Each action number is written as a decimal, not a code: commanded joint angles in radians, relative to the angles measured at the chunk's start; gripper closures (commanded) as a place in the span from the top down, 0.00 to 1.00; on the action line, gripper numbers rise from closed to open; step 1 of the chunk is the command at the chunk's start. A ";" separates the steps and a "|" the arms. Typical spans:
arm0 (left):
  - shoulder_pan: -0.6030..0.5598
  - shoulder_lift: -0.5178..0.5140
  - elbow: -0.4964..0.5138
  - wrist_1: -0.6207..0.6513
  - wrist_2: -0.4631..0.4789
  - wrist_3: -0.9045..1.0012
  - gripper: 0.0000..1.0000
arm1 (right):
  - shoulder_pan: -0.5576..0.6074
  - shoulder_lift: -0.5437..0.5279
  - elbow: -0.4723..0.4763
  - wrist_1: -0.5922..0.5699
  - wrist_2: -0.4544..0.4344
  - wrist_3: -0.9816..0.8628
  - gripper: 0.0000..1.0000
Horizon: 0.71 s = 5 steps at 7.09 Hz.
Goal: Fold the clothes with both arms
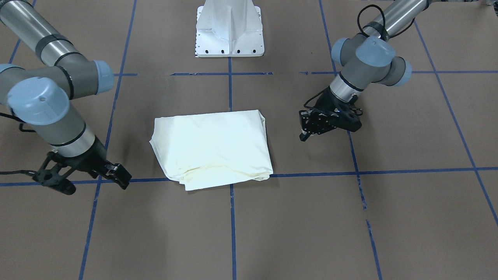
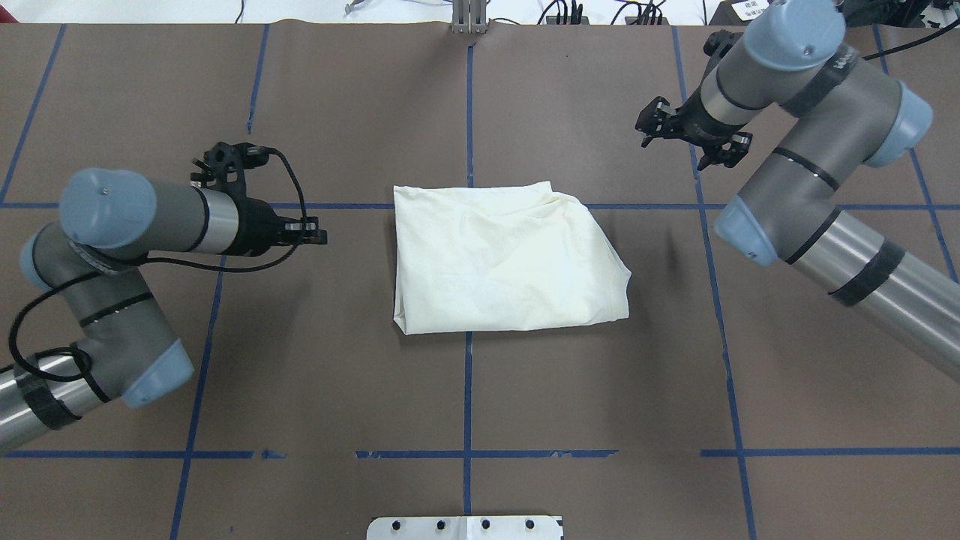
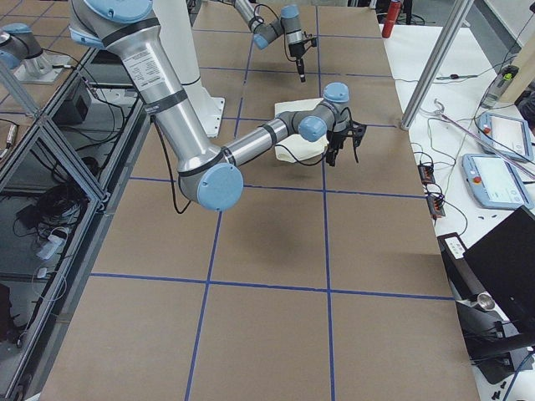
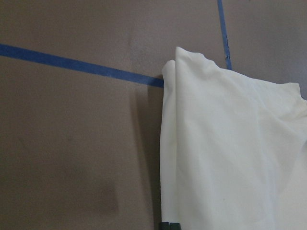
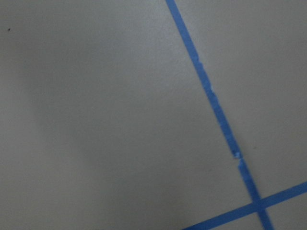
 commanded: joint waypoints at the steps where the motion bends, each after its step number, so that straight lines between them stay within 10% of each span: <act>1: -0.152 0.151 -0.041 0.000 -0.107 0.242 0.12 | 0.167 -0.099 0.007 -0.004 0.134 -0.306 1.00; 5: -0.576 0.315 0.012 0.060 -0.314 0.887 0.21 | 0.465 -0.321 -0.048 -0.008 0.243 -0.987 1.00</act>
